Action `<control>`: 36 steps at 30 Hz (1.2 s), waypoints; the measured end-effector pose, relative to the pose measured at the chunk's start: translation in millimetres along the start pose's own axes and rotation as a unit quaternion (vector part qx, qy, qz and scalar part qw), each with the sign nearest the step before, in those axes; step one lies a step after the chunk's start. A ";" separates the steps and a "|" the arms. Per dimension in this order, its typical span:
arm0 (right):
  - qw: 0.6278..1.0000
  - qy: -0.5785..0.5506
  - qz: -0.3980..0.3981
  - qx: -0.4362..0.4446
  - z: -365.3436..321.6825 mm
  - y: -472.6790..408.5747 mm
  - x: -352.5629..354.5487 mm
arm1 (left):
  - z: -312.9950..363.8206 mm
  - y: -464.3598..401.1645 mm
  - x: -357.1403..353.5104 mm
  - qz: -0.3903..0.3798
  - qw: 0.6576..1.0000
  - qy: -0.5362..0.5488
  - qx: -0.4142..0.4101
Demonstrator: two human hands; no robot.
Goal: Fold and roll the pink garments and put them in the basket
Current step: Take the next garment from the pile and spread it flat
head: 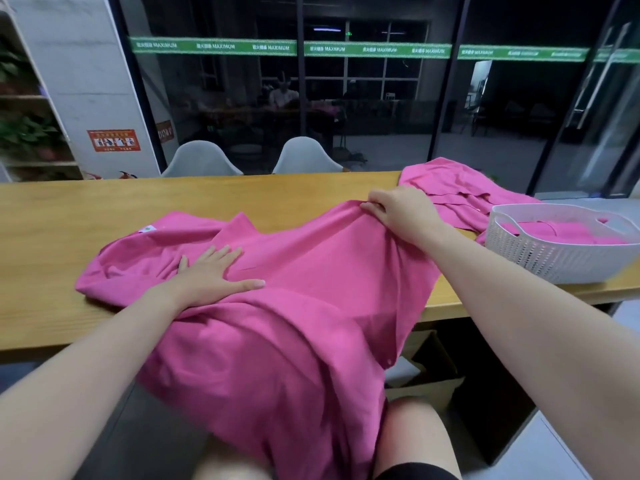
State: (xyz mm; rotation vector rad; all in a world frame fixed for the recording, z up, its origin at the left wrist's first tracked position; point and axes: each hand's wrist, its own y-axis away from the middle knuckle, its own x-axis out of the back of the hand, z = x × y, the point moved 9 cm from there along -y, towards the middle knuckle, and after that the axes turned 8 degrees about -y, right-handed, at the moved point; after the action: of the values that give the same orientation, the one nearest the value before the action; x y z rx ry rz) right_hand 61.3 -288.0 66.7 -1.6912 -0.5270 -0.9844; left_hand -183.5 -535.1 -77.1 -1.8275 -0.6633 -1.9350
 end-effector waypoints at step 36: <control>0.983 0.034 -0.126 -0.126 36.4 -15.7 -120.3 | 42.1 -97.2 8.8 0.027 0.999 -0.015 -0.041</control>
State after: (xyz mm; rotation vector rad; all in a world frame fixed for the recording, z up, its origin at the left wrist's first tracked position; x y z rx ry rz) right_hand -5.4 -233.9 -26.3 -1.8355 -0.6010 -1.3329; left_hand -206.7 -431.4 -73.5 -1.9075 -0.5452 -1.9304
